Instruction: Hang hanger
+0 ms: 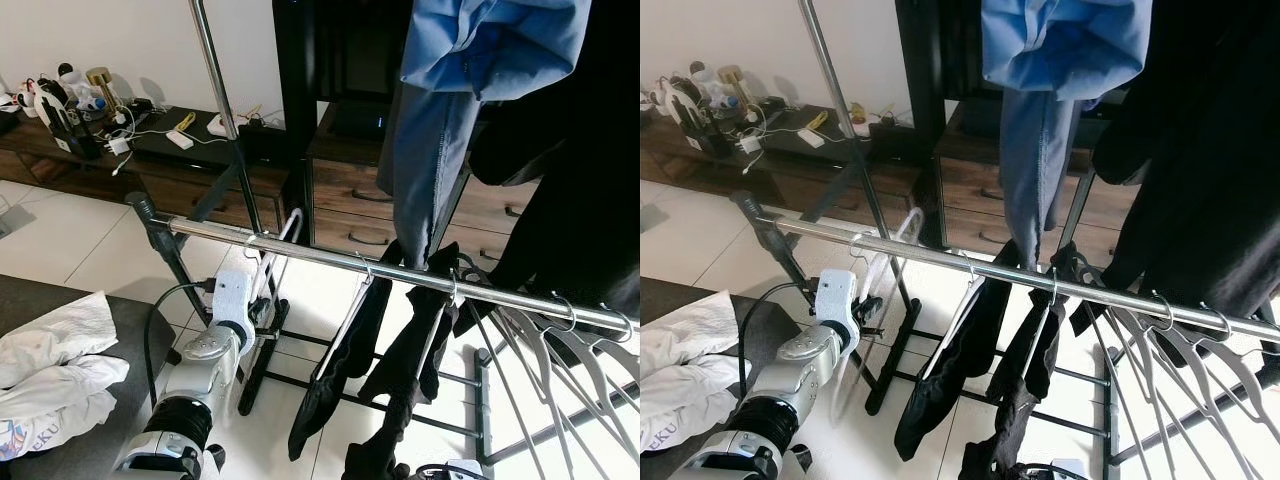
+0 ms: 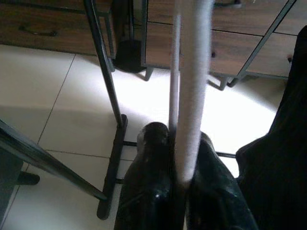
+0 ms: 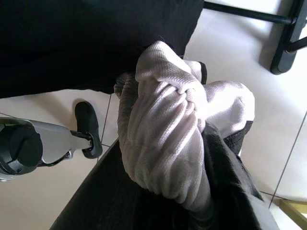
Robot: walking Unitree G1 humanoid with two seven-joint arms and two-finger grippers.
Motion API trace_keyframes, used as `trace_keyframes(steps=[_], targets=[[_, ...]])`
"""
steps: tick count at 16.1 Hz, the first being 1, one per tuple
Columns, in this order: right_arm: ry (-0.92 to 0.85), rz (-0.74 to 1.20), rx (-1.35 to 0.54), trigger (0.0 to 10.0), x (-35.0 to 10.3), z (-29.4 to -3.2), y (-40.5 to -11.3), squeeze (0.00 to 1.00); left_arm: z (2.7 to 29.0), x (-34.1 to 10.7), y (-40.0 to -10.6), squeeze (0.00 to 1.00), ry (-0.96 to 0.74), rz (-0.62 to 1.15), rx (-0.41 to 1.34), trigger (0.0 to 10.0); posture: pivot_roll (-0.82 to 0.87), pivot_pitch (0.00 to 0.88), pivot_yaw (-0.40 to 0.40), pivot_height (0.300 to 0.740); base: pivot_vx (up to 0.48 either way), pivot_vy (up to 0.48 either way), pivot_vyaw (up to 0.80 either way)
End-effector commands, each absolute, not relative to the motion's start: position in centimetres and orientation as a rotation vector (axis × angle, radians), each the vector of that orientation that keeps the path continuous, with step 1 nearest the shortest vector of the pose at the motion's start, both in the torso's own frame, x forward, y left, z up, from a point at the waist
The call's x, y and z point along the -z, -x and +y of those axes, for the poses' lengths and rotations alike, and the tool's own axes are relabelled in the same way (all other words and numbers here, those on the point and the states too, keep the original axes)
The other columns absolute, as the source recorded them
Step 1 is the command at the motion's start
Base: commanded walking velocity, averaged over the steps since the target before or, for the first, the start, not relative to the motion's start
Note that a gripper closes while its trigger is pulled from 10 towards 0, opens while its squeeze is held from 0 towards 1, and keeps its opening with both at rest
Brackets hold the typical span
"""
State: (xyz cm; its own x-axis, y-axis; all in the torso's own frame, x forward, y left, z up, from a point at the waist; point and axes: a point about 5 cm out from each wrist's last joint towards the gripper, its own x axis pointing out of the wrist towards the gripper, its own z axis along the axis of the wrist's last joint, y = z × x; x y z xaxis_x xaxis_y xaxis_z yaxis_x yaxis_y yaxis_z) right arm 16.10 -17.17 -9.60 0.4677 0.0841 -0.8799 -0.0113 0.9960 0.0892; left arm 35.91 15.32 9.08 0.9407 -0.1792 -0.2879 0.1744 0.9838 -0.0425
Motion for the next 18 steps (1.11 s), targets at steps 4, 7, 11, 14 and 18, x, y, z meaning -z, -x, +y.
trace_keyframes(steps=[4, 7, 11, 14, 18], targets=[[-0.090, 1.147, -0.057, 10.0, 10.3, -16.9, -14.4, 0.00, 15.0, -9.5, -35.8, 0.00, -0.014, 0.270, 0.194, 0.0, -0.05, 0.156, -0.007, 0.740, 0.000, 0.000, 0.00], [-0.089, 1.144, -0.056, 10.0, 10.3, -16.9, -14.5, 0.00, 14.9, -9.5, -35.5, 0.00, -0.037, 0.265, 0.205, 0.0, -0.05, 0.140, -0.006, 0.740, 0.000, 0.000, 0.00], [-0.085, 1.140, -0.055, 10.0, 10.2, -16.9, -14.7, 0.00, 15.7, -9.4, -33.8, 0.00, -0.084, 0.236, 0.236, 0.0, -0.04, 0.113, -0.004, 0.740, 0.000, 0.000, 0.00], [-0.082, 1.139, -0.054, 10.0, 10.2, -17.0, -14.8, 0.00, 16.1, -9.4, -32.0, 0.00, -0.125, 0.205, 0.287, 0.0, -0.03, 0.104, -0.004, 0.740, 0.000, 0.000, 0.00], [-0.077, 1.138, -0.054, 10.0, 10.1, -17.1, -14.9, 0.00, 16.8, -8.8, -28.2, 0.00, -0.163, 0.189, 0.310, 0.2, -0.03, 0.090, -0.006, 0.740, 0.000, 0.000, 0.00]])
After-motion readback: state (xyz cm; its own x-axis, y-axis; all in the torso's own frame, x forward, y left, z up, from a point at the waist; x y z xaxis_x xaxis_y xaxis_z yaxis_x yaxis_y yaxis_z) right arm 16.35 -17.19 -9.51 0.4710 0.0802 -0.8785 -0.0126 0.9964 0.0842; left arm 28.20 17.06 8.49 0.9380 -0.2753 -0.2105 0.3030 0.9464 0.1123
